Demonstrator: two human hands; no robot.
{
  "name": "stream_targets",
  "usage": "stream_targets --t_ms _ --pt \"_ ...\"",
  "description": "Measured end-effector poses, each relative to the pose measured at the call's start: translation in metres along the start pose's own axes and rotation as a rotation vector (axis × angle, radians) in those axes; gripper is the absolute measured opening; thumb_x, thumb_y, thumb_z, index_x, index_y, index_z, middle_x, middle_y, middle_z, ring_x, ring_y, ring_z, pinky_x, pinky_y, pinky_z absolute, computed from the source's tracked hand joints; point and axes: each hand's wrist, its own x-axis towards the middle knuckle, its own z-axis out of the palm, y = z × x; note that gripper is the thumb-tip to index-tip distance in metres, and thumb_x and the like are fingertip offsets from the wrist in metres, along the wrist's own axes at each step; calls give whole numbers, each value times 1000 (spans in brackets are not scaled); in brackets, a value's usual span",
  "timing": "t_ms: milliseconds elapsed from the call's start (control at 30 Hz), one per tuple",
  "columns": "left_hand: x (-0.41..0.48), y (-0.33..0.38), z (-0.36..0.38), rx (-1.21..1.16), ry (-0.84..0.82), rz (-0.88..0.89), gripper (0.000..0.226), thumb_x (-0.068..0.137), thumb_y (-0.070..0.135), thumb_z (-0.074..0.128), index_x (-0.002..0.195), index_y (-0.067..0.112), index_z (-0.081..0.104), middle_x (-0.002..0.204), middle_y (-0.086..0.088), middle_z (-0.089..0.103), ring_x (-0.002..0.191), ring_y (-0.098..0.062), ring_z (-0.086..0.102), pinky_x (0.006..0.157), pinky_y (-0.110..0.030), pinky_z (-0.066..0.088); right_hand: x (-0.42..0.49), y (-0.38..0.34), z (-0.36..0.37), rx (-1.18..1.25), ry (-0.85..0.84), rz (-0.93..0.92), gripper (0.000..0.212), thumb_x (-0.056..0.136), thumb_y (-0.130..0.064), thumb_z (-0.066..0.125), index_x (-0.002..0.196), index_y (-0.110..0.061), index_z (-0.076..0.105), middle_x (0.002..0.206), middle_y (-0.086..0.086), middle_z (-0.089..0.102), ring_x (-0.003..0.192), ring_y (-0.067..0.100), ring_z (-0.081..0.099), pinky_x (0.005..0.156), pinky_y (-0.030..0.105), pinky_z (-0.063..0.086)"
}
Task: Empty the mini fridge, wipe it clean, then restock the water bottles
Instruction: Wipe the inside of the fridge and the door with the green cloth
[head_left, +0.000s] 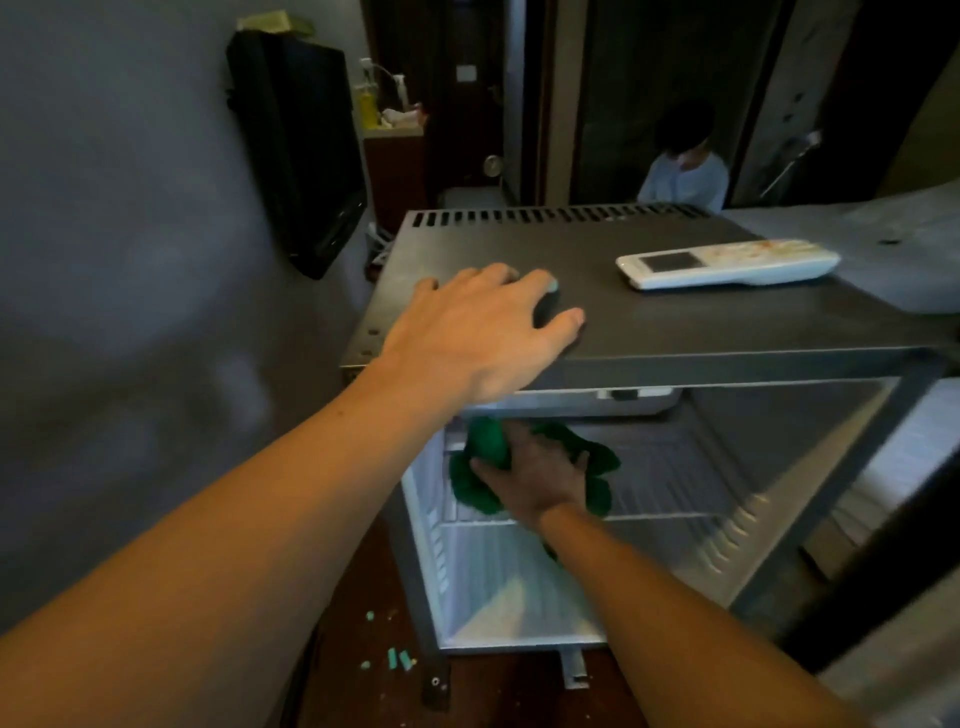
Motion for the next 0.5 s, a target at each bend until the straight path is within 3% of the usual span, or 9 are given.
stream_targets --t_ms 33,100,200,333,500 --pt "0 0 0 5 4 3 62 92 69 17 143 37 31 142 3 43 128 -26 42 102 -54 34 2 -6 12 -139 -29 -76 59 86 -61 46 139 -39 32 145 3 43 136 35 34 111 60 20" --pt "1 1 1 8 12 9 61 92 68 17 144 36 30 145 3 40 130 -25 39 103 -55 33 10 -11 26 -301 -4 -165 60 90 -57 44 144 -40 23 150 4 33 139 38 28 109 58 25" --pt "1 1 3 0 29 16 62 93 67 17 144 36 29 147 3 39 133 -24 37 105 -54 31 26 -13 24 -317 35 -177 56 91 -51 46 141 -35 29 139 5 42 127 34 41 101 49 35" --pt "0 2 0 -34 7 -8 59 92 68 19 142 39 31 142 5 41 129 -23 40 104 -52 31 18 -9 21 -315 78 -256 50 91 -46 47 139 -34 37 133 4 52 122 31 47 100 43 36" --pt "3 0 -1 -101 -65 -65 57 91 69 19 142 45 28 149 10 33 137 -19 31 110 -48 22 -5 22 -10 -372 -152 -455 58 91 -42 51 144 -41 27 143 -3 44 129 27 42 102 39 38"
